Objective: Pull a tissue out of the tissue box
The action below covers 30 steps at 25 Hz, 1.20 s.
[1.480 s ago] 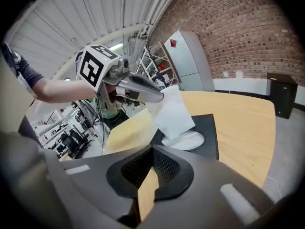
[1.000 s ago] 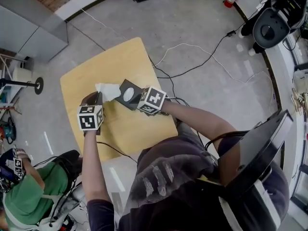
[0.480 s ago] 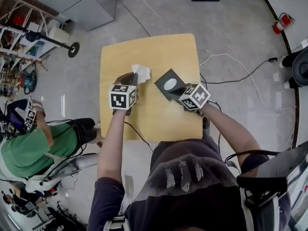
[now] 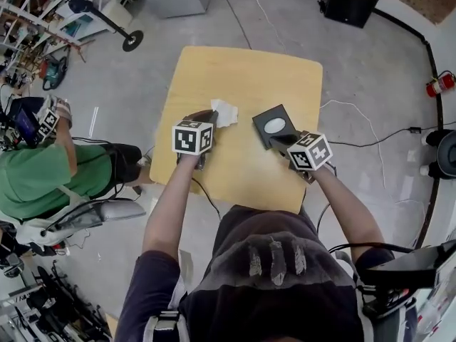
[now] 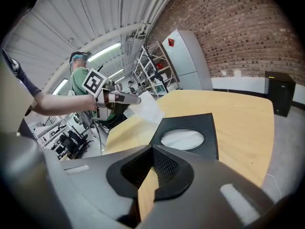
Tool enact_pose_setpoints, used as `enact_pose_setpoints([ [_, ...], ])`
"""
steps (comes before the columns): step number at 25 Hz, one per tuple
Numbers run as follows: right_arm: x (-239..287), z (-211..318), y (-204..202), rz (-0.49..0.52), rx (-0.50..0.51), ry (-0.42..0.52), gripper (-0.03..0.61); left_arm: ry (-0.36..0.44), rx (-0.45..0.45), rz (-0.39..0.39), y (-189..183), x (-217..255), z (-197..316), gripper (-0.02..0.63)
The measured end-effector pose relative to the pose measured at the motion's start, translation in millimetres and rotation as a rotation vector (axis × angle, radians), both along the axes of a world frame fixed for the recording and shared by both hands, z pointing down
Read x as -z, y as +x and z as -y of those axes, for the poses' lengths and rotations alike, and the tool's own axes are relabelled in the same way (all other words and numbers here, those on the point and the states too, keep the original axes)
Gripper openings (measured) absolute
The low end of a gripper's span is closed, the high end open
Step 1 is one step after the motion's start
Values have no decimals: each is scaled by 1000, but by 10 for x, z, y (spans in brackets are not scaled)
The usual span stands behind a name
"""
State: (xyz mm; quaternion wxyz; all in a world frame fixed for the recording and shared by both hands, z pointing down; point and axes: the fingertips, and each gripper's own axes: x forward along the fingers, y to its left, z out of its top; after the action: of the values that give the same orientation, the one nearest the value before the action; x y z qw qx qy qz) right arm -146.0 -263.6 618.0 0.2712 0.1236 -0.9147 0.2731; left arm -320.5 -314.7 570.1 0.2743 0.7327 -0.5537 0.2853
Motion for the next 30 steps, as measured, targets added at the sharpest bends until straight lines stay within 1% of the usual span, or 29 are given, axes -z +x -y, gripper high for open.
enact_pose_setpoints([
  [5,-5,29,46,-6,8,-6,-3,-46,82,-39,-157,-217,-164,11],
  [11,20,40,-47,-10,5,-11,-3,-102,143,11,-449,-430,-334,21],
  [16,44,40,-81,-15,6,-13,-3,-134,175,109,-668,-546,-441,89],
  [19,51,32,-63,-19,4,-11,-3,-153,192,143,-745,-614,-516,122],
  [22,47,15,-33,-23,2,-8,-3,-160,206,190,-805,-652,-578,174],
  [24,42,5,-29,-26,3,-8,-3,-148,230,225,-881,-628,-601,230],
  [25,38,6,-34,-27,3,-8,-3,-142,244,231,-924,-625,-607,245],
  [30,27,25,-47,-29,0,-11,-3,-148,263,202,-987,-657,-647,250],
])
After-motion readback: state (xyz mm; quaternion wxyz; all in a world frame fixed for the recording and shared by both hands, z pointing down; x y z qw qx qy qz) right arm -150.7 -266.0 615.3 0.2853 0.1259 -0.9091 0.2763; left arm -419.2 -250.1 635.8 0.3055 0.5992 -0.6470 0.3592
